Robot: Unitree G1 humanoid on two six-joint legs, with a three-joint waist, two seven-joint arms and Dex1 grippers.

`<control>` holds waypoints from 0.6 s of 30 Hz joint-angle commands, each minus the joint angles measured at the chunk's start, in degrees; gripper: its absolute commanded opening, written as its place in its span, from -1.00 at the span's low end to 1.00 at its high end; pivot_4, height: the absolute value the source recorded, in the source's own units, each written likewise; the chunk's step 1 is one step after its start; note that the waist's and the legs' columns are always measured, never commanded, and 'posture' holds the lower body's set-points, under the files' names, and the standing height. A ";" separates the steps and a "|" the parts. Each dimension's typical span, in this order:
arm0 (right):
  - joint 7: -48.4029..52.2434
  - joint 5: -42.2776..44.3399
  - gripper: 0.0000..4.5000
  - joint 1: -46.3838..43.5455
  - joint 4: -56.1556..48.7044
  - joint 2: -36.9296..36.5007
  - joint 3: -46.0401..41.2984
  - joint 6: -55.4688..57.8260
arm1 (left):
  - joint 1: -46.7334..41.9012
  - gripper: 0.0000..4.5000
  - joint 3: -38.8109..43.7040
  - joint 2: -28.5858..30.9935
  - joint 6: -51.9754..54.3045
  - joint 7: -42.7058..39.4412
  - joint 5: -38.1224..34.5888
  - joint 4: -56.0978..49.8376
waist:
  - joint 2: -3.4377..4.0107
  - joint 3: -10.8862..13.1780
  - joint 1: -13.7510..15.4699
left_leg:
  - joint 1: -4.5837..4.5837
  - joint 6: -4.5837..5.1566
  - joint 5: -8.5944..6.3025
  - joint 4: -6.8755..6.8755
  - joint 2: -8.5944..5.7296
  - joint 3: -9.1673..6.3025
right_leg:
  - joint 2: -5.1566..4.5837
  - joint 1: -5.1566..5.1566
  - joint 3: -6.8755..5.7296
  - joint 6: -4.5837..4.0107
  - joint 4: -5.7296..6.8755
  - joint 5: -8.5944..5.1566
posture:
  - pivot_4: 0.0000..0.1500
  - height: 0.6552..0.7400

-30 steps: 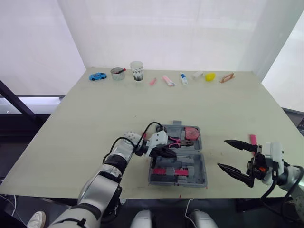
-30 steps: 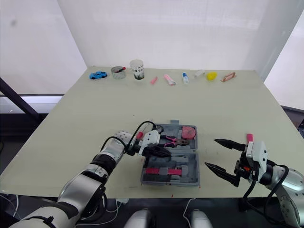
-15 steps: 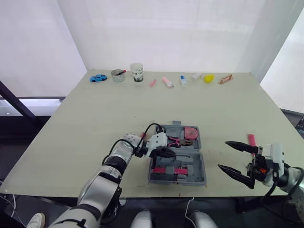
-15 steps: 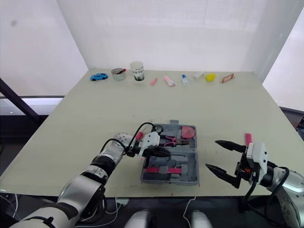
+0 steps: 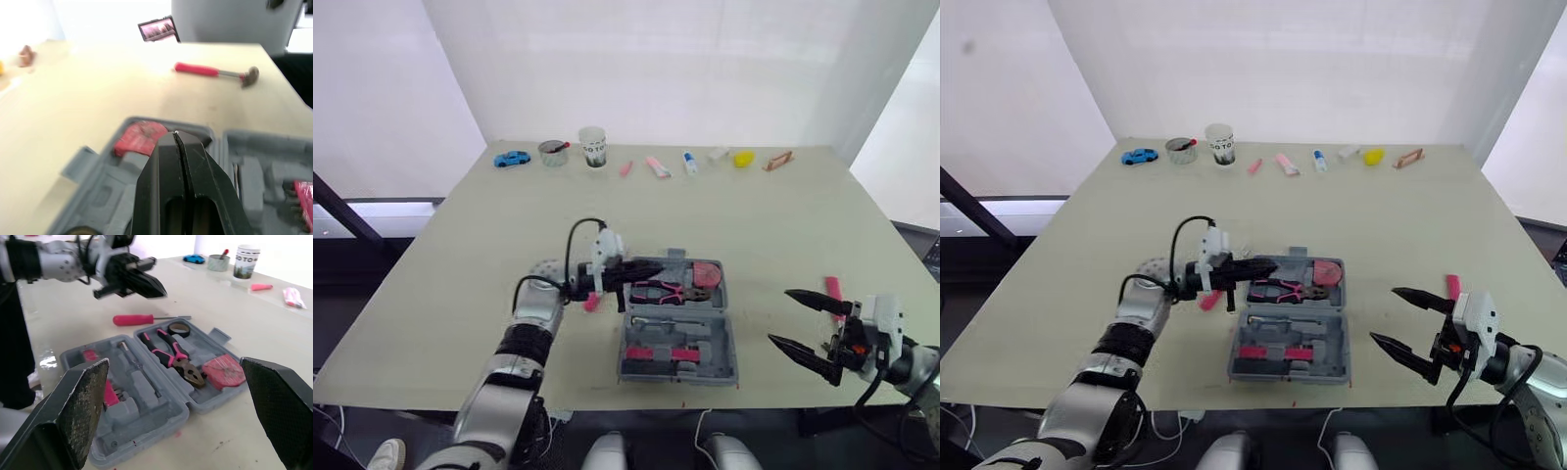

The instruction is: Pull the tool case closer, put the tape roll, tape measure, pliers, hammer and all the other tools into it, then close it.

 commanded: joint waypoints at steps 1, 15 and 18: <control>-2.70 -0.20 1.00 -0.10 0.51 0.98 -2.60 -1.43 | 3.47 -0.99 3.35 2.98 5.73 2.01 -3.77 -8.67 | -0.01 0.01 -0.22 | 0.00 0.00 0.00 0.00 0.02 0.00 | 0.02 0.00 0.00 0.00 -0.01 0.00 | 1.00 1.00; -17.74 -4.61 1.00 9.86 2.86 10.05 -10.67 -6.51 | 31.28 0.98 20.27 12.81 9.71 14.08 -7.81 -22.42 | 0.09 0.05 -0.89 | 0.13 -0.03 -0.01 -0.09 0.12 0.10 | -0.02 -0.01 0.11 -0.23 0.02 -0.13 | 1.00 1.00; -20.89 -5.26 1.00 13.64 2.02 13.05 -11.81 -7.69 | 36.55 0.98 23.20 12.17 9.58 16.68 -8.33 -24.44 | 0.11 0.07 -0.89 | 0.12 -0.03 -0.01 -0.12 0.16 0.09 | -0.02 -0.06 0.10 -0.27 0.01 -0.17 | 1.00 1.00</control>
